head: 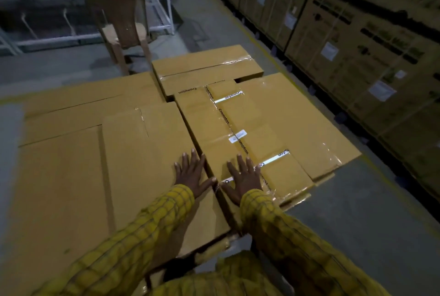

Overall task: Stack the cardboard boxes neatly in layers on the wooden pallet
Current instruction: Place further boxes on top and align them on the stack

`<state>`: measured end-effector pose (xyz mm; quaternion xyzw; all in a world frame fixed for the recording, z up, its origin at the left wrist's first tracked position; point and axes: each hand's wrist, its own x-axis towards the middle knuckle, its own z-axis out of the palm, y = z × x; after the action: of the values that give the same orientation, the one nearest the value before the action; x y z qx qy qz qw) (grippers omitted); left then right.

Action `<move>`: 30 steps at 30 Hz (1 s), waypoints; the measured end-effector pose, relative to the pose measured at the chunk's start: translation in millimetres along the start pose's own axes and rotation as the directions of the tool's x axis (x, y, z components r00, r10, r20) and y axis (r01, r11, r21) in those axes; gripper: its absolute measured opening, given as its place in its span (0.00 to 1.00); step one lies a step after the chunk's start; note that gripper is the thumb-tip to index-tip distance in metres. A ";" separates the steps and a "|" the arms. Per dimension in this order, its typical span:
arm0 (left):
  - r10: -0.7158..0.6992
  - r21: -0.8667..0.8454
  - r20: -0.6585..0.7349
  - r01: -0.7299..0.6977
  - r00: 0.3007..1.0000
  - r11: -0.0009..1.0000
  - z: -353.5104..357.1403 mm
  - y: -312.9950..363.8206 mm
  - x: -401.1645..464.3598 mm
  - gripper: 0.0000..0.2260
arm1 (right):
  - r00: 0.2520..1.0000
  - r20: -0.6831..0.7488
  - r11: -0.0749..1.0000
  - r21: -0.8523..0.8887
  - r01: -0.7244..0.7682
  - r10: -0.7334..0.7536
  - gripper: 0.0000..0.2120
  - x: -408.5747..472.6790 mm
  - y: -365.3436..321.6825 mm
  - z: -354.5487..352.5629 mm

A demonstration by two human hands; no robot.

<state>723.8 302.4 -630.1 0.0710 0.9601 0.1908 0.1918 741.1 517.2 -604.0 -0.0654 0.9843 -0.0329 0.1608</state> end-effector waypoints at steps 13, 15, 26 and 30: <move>-0.312 0.030 -0.086 0.315 0.946 0.949 32.7 62.7 16.9 0.60 | 1.000 0.007 0.976 0.216 -0.030 0.029 0.44 47.7 178.2 -21.3; -0.334 0.038 -0.091 0.339 0.938 0.940 34.3 66.0 18.7 0.59 | 1.000 0.024 0.969 0.244 -0.023 0.017 0.46 45.8 179.0 -22.6; -0.342 0.010 -0.097 0.344 0.935 0.939 37.7 59.9 20.8 0.52 | 0.989 0.069 0.991 0.040 0.127 -0.130 0.58 39.3 186.0 -11.9; -0.352 0.026 -0.091 0.355 0.932 0.934 37.6 57.4 23.0 0.52 | 0.992 0.086 0.995 -0.040 0.095 -0.091 0.58 41.2 182.8 -10.4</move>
<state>721.2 372.7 -647.5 -0.1069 0.9683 0.1358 0.1804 677.5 692.7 -622.7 -0.1162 0.9729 -0.0156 0.1991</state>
